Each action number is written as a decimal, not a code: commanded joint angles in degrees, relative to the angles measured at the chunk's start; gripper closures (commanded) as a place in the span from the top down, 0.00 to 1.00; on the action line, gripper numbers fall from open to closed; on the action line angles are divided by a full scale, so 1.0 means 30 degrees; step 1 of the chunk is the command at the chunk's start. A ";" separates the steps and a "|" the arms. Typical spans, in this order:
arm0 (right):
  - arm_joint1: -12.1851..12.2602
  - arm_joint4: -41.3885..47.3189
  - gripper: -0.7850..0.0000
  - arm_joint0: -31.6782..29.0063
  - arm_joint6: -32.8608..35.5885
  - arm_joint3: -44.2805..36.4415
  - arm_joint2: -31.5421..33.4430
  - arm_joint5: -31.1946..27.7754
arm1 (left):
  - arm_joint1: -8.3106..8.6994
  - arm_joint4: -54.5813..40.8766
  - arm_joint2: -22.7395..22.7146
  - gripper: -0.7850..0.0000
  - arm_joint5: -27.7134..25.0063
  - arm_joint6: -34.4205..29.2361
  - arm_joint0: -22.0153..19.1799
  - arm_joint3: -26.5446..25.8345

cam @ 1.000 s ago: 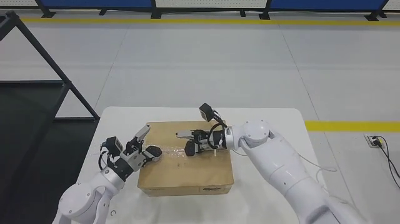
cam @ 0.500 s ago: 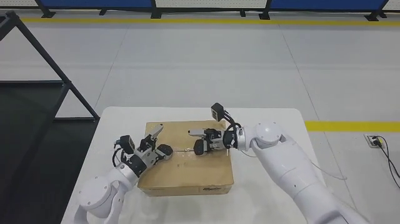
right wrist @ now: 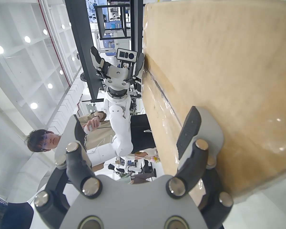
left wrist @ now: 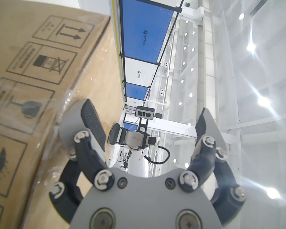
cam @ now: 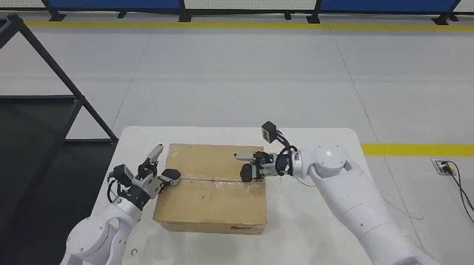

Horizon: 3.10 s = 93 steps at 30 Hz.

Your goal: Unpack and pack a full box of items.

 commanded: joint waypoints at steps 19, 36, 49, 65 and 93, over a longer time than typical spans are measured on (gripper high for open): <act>0.2272 -0.2161 1.00 -0.4192 0.0538 -0.6409 0.3759 0.2203 | 0.0118 -0.0327 0.0254 1.00 0.0070 0.0402 -0.0090 -0.0231; 0.3223 -0.1790 1.00 -0.6214 -0.0155 -0.9104 0.5962 0.2402 | 0.0189 -0.0602 0.0362 1.00 -0.0315 0.0861 0.0018 -0.0569; 0.1952 -0.0374 1.00 -0.3101 -0.1676 -0.7813 0.1851 0.2577 | 0.0280 -0.3073 -0.3047 1.00 -0.2142 0.2714 0.2103 -0.1738; -0.0243 0.1306 1.00 0.0372 -0.2319 -0.3441 -0.2363 0.2221 | 0.0221 -0.3412 -0.2882 1.00 -0.2357 0.2164 0.4328 -0.1264; -0.4998 0.3438 1.00 0.2762 -0.4998 0.2240 -0.6765 0.0800 | 0.0215 -0.3377 -0.1764 1.00 -0.2565 0.1859 0.3849 0.0064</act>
